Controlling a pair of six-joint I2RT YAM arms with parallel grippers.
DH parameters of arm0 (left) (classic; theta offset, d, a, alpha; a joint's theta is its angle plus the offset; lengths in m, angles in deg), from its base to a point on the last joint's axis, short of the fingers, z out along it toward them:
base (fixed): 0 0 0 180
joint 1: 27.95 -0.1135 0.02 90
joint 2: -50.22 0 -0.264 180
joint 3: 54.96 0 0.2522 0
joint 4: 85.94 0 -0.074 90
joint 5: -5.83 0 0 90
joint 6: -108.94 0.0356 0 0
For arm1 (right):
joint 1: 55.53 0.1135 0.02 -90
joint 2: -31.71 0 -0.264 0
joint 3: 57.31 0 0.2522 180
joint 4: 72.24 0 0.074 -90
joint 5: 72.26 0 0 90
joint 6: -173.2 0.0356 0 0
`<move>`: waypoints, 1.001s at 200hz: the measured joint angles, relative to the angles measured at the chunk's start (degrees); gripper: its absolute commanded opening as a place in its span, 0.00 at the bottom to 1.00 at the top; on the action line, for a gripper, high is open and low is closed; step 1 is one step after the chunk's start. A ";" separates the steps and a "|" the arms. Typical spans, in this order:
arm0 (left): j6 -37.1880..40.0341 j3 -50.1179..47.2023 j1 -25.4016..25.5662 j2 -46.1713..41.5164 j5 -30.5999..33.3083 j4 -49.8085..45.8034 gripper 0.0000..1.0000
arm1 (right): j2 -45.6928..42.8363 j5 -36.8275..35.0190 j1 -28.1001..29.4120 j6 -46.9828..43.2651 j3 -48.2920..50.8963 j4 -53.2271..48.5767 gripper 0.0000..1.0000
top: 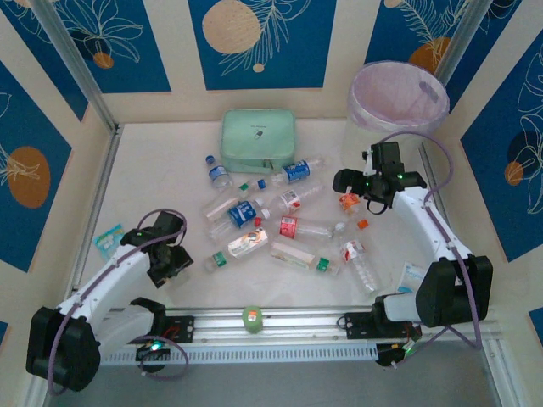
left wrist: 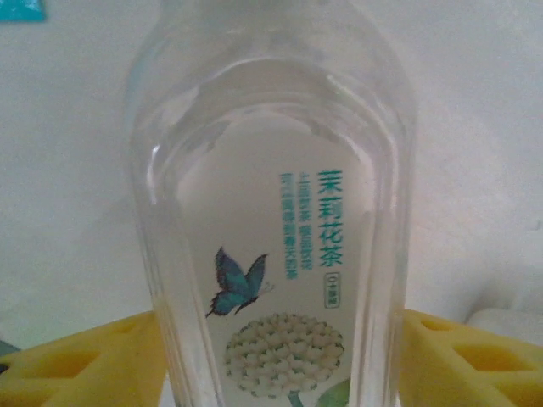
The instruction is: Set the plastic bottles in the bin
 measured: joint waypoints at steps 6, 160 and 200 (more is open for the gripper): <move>-0.13 0.00 0.00 0.02 -0.20 0.33 0.62 | -0.33 0.31 -0.11 0.17 0.00 -0.04 1.00; 14.51 17.20 2.69 5.64 -20.85 29.59 0.47 | -3.21 38.10 7.28 8.48 -4.17 8.31 0.83; 14.97 17.18 9.53 13.90 -31.61 51.10 0.46 | 2.29 39.56 12.96 11.13 -7.61 10.97 0.90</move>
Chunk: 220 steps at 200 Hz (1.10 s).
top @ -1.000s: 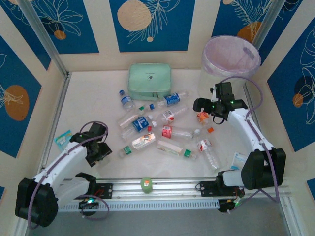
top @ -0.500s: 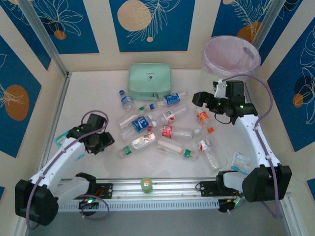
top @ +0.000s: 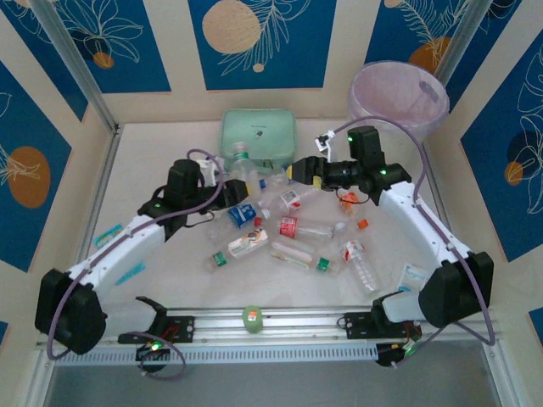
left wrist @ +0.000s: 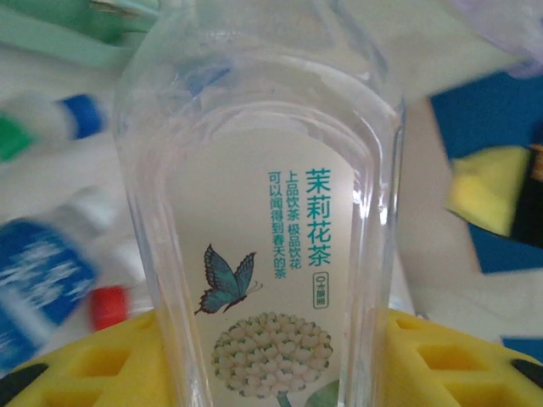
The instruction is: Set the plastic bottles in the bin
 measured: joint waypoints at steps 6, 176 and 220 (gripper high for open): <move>0.15 0.00 0.74 0.90 -1.14 2.03 0.46 | 0.81 0.24 0.57 0.26 -0.28 0.28 0.92; 9.99 6.64 8.85 8.85 -2.25 3.61 0.54 | 9.60 -4.20 4.00 -0.44 -8.37 -3.93 0.45; 9.75 5.57 9.20 7.91 -0.22 5.90 0.84 | 7.82 -5.44 3.19 -1.07 -8.94 -6.51 0.37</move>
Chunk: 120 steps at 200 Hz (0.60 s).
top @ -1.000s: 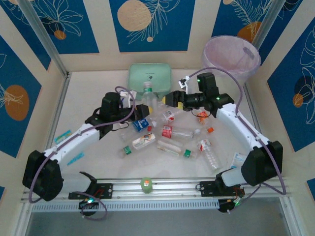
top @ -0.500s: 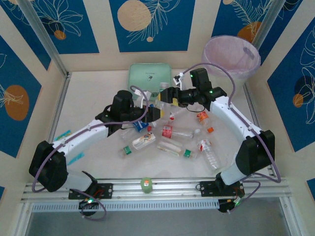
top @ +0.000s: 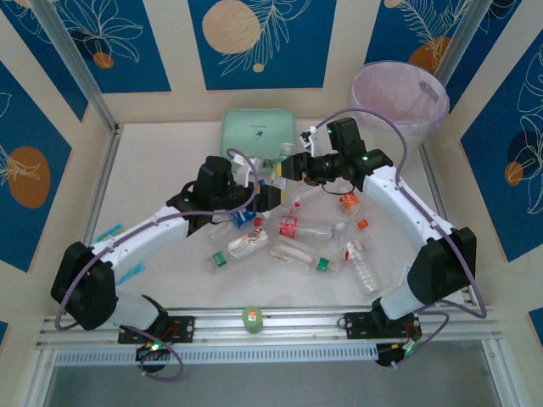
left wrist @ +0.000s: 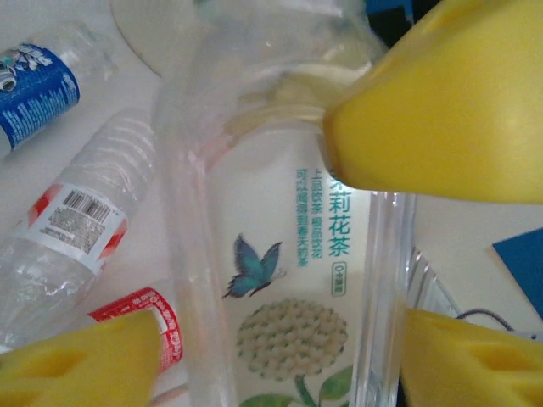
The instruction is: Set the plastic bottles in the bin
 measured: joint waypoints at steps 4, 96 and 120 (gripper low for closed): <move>-0.35 -0.20 -0.02 -0.37 0.31 0.07 0.85 | -0.13 -0.22 -0.15 -0.07 -0.24 -0.37 0.36; -0.37 -3.06 -0.07 -7.08 9.03 -3.23 0.94 | -8.13 -14.58 -14.14 -8.72 -22.32 -9.53 0.18; -0.35 -3.06 -0.07 -7.23 13.05 -7.91 0.93 | -8.61 -22.93 -20.20 -11.06 -28.30 -8.94 0.09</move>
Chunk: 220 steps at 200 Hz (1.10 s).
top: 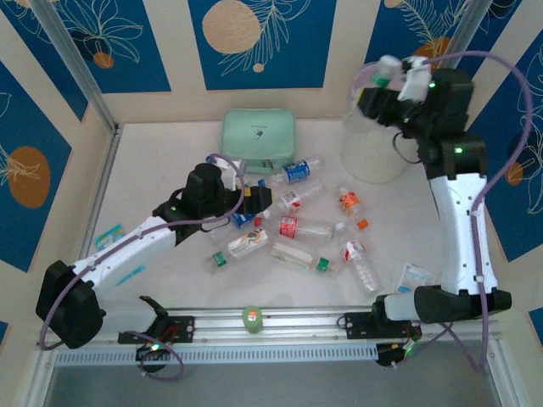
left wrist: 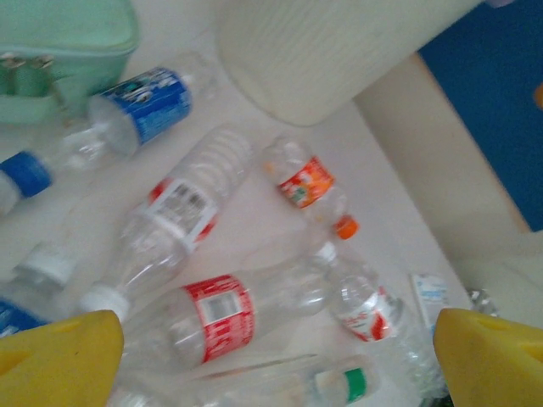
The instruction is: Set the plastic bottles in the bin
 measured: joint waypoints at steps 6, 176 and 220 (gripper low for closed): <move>0.00 0.00 -0.07 -0.02 1.20 -1.29 0.94 | 0.39 -1.99 -1.53 -0.39 -1.46 0.15 0.08; -5.09 -0.31 -0.22 -3.74 22.25 -25.35 0.93 | 52.02 -18.21 -8.28 -9.42 -43.67 -21.81 0.00; -5.03 0.24 -0.31 -2.29 23.41 -27.28 0.93 | 52.57 -16.52 -8.17 -9.84 -38.45 -23.65 0.41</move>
